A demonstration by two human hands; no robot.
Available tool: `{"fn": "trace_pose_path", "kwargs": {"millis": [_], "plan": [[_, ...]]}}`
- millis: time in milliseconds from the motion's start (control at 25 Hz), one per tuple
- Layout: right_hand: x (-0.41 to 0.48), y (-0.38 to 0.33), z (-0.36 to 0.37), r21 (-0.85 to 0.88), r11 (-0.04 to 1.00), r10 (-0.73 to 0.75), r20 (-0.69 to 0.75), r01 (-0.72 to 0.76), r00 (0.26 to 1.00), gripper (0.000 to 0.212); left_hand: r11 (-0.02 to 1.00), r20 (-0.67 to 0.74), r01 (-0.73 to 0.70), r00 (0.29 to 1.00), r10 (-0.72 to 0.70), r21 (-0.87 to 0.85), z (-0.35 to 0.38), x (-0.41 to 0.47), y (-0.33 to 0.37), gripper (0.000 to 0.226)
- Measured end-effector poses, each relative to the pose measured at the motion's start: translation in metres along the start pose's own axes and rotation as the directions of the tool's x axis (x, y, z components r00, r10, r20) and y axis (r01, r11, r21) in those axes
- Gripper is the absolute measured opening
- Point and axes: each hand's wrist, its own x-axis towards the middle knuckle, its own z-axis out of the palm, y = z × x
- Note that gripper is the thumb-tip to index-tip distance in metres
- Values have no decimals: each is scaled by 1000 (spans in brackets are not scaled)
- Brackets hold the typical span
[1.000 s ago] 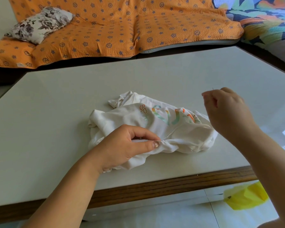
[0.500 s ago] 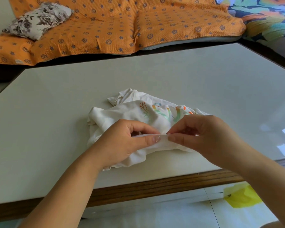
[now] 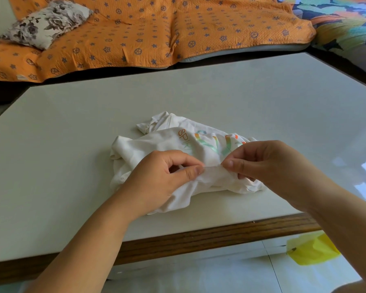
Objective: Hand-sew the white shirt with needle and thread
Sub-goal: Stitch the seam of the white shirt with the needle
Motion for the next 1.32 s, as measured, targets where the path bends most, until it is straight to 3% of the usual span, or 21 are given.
{"fn": "trace_pose_path", "kwargs": {"millis": [160,280,400,600,760,920,1000,1120,1320], "plan": [[-2,2,3,-34,999,-31,-144,26,989,19,999,-7,-41,999,41,17,3,0,3,9],[-4,2,8,-16,999,-39,-109,38,993,24,1000,-6,-27,1000,27,-2,5,2,0,9],[-6,2,8,-22,999,-48,-93,46,995,22,999,-18,-11,1000,10,-36,7,3,-1,24],[-9,-2,5,-183,977,-141,-197,105,970,20,998,-39,-64,997,65,13,6,1,5,21],[-9,-2,1,-171,984,-69,-88,54,994,18,998,-57,-64,996,63,-16,7,-1,3,20],[-14,-10,-9,-152,966,-237,-200,209,951,33,997,-60,-65,996,62,-48,8,-1,0,20],[-18,-15,-7,-41,957,-289,-202,287,936,32,997,-54,-65,997,63,-35,8,0,-2,23],[-20,-15,2,122,965,-219,-117,233,969,23,997,-51,-62,997,60,-34,8,0,-4,30],[-19,-10,8,59,993,-100,-62,104,993,21,997,-45,-74,996,73,-34,8,2,-5,23]]}}
